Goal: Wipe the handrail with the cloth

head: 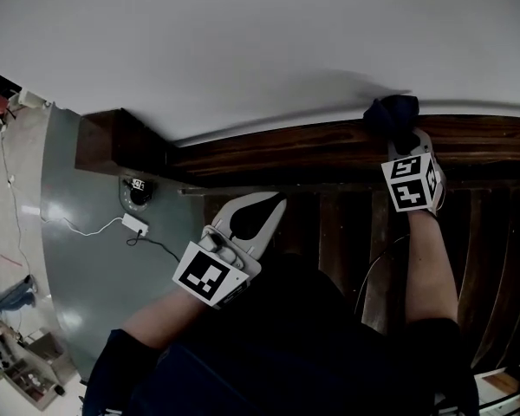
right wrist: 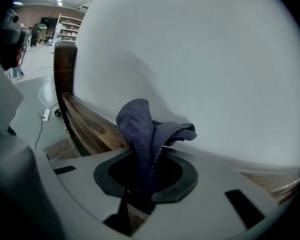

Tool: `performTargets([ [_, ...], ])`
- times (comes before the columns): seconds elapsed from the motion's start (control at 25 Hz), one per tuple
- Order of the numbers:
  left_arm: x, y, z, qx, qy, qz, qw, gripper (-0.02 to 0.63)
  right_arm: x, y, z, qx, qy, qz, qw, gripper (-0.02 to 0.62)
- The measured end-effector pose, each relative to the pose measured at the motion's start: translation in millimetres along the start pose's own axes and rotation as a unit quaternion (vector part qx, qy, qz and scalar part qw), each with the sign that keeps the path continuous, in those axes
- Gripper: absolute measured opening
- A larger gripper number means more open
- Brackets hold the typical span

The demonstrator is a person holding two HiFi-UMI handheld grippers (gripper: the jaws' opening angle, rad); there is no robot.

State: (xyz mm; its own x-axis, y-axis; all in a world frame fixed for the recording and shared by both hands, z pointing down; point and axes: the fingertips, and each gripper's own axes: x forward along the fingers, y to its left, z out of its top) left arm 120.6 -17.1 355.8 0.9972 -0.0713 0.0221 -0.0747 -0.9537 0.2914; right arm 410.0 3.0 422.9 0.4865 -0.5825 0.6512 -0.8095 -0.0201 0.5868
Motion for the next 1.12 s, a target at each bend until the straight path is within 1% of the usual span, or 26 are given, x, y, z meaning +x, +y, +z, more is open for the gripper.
performTargets([
  [0.32, -36.9, 9.0, 2.3, 0.003, -0.006, 0.046, 0.9989, 0.003, 17.5, 51.2, 22.3, -0.036, -0.003, 0.034, 0.999, 0.087],
  [0.56, -64.0, 18.4, -1.6, 0.003, -0.010, 0.079, 0.9968, 0.003, 30.8, 99.3, 39.8, -0.050, -0.009, 0.069, 0.996, 0.089],
  [0.8, -79.0, 26.8, -8.9, -0.002, -0.008, 0.104, 0.9945, 0.003, 46.0, 145.7, 60.7, -0.071, -0.012, 0.096, 0.993, 0.087],
  [0.92, -81.9, 32.4, -9.0, 0.001, -0.013, 0.114, 0.9934, 0.003, 55.8, 171.0, 69.6, -0.079, -0.011, 0.110, 0.991, 0.087],
  [1.12, -88.8, 42.5, -33.0, -0.004, 0.001, 0.125, 0.9922, 0.003, 71.1, 208.1, 85.5, -0.104, -0.004, 0.128, 0.986, 0.088],
])
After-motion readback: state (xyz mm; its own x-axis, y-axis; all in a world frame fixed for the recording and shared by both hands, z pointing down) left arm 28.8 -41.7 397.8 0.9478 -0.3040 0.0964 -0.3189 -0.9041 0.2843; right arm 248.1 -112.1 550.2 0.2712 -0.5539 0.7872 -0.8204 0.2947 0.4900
